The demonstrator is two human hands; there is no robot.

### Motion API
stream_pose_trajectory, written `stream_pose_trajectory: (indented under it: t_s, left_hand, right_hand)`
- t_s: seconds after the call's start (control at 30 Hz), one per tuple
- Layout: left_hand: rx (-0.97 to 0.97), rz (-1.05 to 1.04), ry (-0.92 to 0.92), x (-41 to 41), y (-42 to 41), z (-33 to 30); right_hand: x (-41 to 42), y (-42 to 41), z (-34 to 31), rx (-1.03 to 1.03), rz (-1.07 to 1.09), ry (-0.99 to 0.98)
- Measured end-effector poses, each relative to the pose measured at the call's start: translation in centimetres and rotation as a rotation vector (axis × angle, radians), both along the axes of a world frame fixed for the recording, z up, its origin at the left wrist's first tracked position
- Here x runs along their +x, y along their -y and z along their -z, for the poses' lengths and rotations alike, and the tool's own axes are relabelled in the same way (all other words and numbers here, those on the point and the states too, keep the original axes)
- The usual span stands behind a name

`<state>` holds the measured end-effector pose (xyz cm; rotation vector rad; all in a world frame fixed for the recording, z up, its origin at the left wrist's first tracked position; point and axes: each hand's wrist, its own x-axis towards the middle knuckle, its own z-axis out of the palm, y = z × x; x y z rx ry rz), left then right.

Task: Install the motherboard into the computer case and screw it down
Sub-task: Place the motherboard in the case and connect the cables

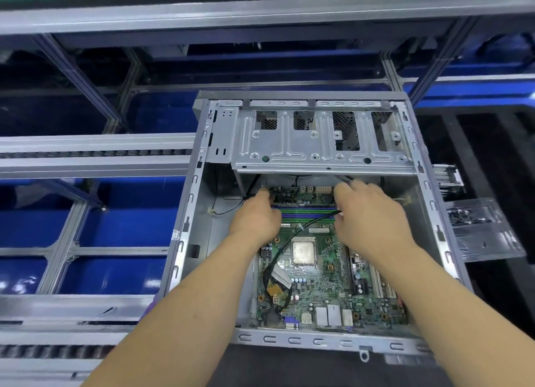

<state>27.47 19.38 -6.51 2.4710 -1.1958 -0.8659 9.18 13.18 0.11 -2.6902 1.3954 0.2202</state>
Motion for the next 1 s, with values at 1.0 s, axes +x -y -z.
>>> stream_pose_trajectory:
  t_s: [1.0]
  left_hand:
    - [0.109,-0.089,-0.066,1.1,-0.4,0.4]
  right_hand:
    - [-0.1,2.7,4.6,0.148,-0.024,-0.179]
